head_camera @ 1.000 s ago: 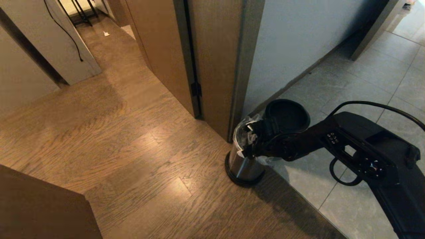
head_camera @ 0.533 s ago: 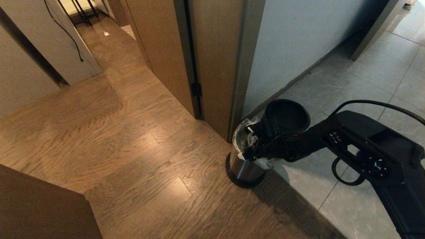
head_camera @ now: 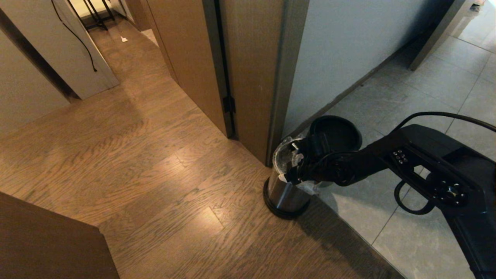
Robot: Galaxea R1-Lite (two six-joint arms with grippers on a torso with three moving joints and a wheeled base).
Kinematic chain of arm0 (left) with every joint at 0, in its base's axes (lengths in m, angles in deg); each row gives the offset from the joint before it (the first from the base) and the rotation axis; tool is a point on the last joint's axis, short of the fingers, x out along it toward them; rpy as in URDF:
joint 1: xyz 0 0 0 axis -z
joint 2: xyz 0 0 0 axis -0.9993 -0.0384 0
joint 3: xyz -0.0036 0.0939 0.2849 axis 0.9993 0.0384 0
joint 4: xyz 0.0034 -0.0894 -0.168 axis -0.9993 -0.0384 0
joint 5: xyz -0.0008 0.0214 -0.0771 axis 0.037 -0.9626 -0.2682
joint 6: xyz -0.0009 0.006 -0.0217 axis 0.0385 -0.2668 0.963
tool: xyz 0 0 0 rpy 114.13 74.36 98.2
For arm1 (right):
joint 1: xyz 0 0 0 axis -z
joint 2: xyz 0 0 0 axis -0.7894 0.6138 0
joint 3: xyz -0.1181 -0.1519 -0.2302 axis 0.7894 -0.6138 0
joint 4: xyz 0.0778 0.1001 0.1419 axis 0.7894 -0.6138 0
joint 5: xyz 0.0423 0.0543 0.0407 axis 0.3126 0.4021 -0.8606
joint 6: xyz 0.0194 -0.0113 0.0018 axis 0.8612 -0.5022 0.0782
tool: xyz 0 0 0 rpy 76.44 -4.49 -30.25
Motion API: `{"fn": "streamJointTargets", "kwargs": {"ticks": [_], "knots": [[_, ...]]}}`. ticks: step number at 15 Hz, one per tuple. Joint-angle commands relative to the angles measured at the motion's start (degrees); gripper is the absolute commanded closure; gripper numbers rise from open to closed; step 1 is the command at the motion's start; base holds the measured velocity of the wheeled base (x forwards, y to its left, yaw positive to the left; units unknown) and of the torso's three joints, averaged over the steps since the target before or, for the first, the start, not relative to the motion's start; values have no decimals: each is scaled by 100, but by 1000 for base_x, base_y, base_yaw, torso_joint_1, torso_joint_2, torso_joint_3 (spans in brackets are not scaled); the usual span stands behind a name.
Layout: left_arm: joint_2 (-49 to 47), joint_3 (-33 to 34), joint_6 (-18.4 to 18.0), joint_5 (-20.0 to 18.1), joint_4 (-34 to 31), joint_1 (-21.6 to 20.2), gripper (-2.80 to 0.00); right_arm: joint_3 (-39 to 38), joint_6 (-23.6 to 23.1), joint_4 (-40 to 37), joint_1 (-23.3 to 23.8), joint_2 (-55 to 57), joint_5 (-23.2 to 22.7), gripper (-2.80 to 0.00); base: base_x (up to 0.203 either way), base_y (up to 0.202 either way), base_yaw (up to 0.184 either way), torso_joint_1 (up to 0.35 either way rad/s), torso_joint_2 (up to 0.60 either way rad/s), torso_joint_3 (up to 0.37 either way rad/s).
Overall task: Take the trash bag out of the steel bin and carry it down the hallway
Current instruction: Pick up the trash bag
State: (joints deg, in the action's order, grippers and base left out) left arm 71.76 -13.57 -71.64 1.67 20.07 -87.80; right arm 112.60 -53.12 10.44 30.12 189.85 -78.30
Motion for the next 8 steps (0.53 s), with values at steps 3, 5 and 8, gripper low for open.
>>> {"fn": "streamJointTargets", "kwargs": {"ticks": [3, 5, 8], "knots": [[0, 0, 0, 4, -2, 0, 0, -7, 85, 173, -4, -96, 21, -280, 0, 0, 0, 0, 0, 0], [0, 0, 0, 4, -2, 0, 0, 46, 77, 178, -4, -63, 29, -280, 0, 0, 0, 0, 0, 0], [0, 0, 0, 4, -2, 0, 0, 72, 84, 188, 31, 23, 39, -280, 0, 0, 0, 0, 0, 0]]}}
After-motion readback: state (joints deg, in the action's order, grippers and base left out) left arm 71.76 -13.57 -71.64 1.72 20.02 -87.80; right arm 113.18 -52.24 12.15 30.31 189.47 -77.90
